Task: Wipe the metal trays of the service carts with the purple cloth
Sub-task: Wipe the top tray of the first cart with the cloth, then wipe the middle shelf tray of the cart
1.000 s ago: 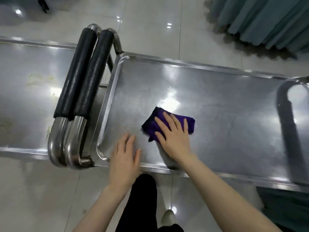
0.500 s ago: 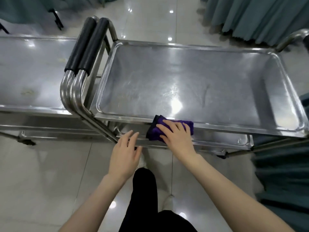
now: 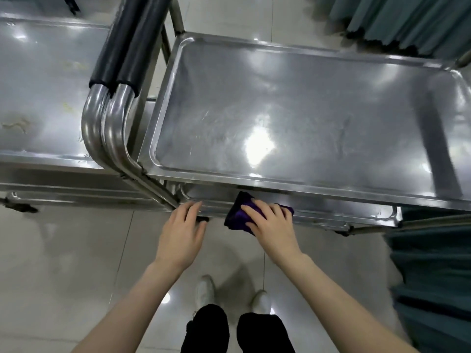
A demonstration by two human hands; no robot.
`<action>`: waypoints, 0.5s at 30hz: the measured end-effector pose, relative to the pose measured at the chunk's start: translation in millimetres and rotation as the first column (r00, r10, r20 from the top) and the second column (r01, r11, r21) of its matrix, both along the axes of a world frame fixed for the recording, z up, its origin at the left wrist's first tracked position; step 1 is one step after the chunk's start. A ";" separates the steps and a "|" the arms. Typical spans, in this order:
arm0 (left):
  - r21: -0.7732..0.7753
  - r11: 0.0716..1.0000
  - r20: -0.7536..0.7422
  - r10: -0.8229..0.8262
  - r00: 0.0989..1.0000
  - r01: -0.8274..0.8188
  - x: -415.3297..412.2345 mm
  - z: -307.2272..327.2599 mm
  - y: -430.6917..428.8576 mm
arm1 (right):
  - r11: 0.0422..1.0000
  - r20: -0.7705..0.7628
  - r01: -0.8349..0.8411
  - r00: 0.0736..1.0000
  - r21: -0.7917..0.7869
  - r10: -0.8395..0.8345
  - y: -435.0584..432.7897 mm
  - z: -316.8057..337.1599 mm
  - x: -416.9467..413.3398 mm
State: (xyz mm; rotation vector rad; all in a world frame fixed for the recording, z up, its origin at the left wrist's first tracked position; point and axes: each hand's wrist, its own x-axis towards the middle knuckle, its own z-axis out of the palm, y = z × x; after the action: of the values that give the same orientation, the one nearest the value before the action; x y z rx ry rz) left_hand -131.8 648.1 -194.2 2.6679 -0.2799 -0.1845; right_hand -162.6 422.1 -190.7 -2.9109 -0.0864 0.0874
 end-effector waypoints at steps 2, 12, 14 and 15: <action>0.005 1.000 -0.006 0.024 1.000 -0.024 10.1 -25.3 6.6 | 1.000 -0.037 0.015 0.999 -0.005 -0.015 8.6 -18.4 11.8; -0.056 0.996 0.051 0.070 0.996 -0.067 61.8 -196.6 26.4 | 0.957 -0.014 -0.283 0.959 0.058 0.285 32.2 -175.9 74.7; -0.106 0.994 0.196 0.056 0.979 -0.036 64.1 -226.0 27.4 | 0.949 0.173 -0.314 0.935 0.009 0.308 42.1 -207.3 81.9; -0.148 0.989 0.250 0.056 0.967 -0.019 66.6 -236.3 29.0 | 0.944 0.216 -0.329 0.922 0.001 0.321 45.5 -220.1 86.3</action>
State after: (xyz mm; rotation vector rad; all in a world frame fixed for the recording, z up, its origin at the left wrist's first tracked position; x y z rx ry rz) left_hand -65.3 677.1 -430.5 2.5484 -0.3104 0.1853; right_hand -76.3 467.6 -410.7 -2.8292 -0.6016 -0.1719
